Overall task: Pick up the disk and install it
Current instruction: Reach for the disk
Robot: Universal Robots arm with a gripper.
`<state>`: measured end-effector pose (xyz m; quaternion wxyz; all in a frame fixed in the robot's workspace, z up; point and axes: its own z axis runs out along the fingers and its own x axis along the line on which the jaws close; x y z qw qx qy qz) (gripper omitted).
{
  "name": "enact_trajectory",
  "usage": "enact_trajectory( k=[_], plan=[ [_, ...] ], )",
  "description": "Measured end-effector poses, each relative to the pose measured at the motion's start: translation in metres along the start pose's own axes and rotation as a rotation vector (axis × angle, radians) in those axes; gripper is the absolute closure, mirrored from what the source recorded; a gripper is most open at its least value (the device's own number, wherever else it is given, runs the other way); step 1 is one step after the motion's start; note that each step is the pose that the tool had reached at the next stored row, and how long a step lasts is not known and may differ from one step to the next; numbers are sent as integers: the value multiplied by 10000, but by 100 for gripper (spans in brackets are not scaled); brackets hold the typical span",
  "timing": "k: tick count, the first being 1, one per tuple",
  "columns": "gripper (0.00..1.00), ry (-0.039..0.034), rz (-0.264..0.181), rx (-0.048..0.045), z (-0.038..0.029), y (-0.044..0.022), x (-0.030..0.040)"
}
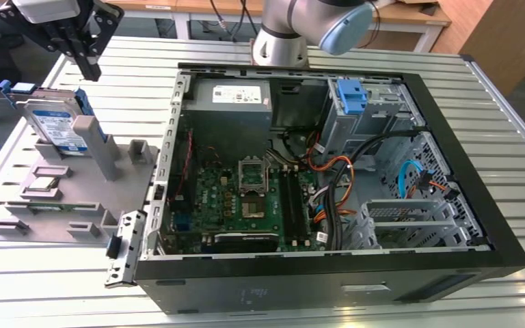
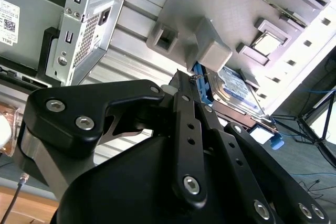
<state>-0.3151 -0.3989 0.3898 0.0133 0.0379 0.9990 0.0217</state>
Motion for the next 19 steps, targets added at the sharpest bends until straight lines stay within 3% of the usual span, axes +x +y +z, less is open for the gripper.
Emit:
enact_trajectory(
  k=[19],
  plan=[
    [89, 1, 0, 1, -3, -5, 70]
  ],
)
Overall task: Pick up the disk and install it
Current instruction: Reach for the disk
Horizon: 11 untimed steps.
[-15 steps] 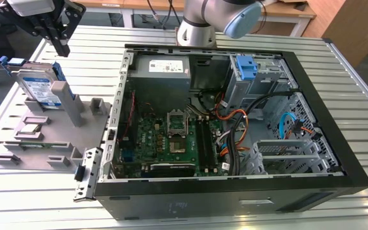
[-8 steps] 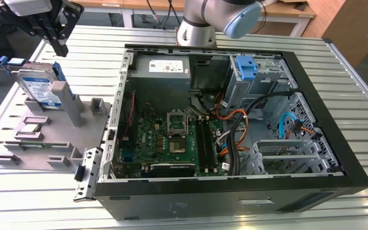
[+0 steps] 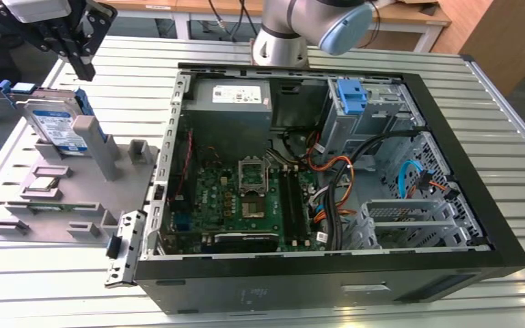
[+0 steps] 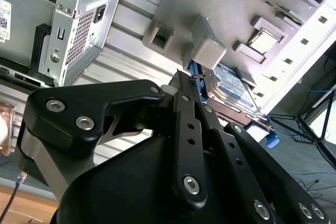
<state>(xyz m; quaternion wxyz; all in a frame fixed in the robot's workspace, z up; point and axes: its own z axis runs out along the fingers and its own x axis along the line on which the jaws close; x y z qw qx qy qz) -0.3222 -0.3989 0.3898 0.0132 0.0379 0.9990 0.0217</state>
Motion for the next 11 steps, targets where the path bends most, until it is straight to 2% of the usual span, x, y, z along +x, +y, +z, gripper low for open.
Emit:
enact_trajectory(
  k=[11],
  plan=[
    [89, 0, 0, -1, 0, -2, 22]
  ],
)
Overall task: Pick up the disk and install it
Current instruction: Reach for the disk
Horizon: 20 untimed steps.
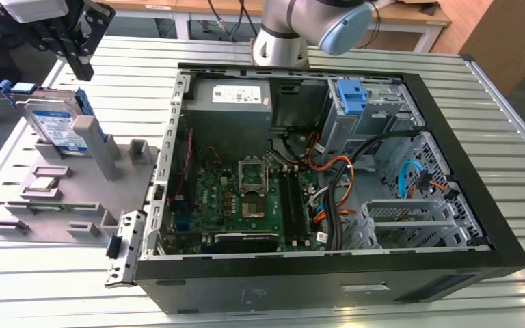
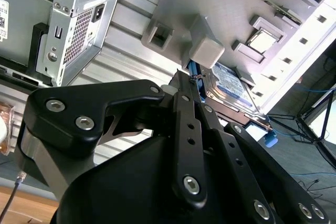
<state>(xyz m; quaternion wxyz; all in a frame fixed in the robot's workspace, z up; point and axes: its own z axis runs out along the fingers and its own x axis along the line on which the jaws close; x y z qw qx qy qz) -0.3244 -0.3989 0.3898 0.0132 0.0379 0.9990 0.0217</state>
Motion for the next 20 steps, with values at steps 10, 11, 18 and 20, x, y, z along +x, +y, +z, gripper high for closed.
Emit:
enact_trajectory(
  k=[10, 11, 18, 20],
  plan=[
    [89, 0, 0, 0, 9, -10, 117],
    [89, -1, 1, 0, 13, -10, 134],
    [89, -1, 2, 0, 34, -2, 216],
    [89, 1, 4, -2, 34, -2, 230]
  ],
)
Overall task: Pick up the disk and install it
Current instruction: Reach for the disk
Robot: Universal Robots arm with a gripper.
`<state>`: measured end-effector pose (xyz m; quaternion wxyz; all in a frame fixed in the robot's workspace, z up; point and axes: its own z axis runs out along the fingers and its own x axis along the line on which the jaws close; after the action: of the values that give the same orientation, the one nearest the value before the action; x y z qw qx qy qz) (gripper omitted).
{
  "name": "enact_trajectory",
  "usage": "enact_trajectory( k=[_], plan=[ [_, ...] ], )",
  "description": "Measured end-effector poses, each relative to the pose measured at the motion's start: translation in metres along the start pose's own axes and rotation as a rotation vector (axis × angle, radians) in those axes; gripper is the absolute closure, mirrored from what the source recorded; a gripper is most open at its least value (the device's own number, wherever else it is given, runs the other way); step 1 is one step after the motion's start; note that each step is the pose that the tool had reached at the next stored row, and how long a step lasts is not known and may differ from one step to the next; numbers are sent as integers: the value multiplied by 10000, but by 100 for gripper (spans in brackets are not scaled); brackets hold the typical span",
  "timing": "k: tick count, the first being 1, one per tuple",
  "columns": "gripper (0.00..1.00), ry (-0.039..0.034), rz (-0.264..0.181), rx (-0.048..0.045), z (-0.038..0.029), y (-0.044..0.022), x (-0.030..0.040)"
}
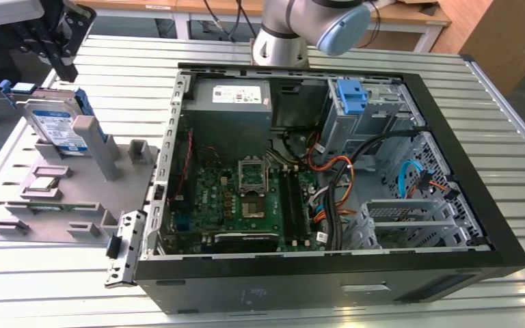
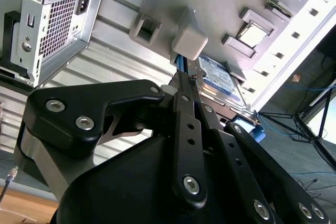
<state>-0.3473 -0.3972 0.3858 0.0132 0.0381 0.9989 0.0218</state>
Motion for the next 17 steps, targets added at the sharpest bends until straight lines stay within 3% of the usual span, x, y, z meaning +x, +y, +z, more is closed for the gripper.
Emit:
enact_trajectory(
  k=[6, 7, 10, 11, 17],
  plan=[
    [89, -1, -1, -2, 0, 0, 3],
    [89, 53, 1, 2, 1, 0, 4],
    [89, 538, 23, 40, 9, -1, 3],
    [89, 643, 27, 48, 11, -1, 3],
    [89, 739, 31, 55, 11, -1, 4]
  ],
)
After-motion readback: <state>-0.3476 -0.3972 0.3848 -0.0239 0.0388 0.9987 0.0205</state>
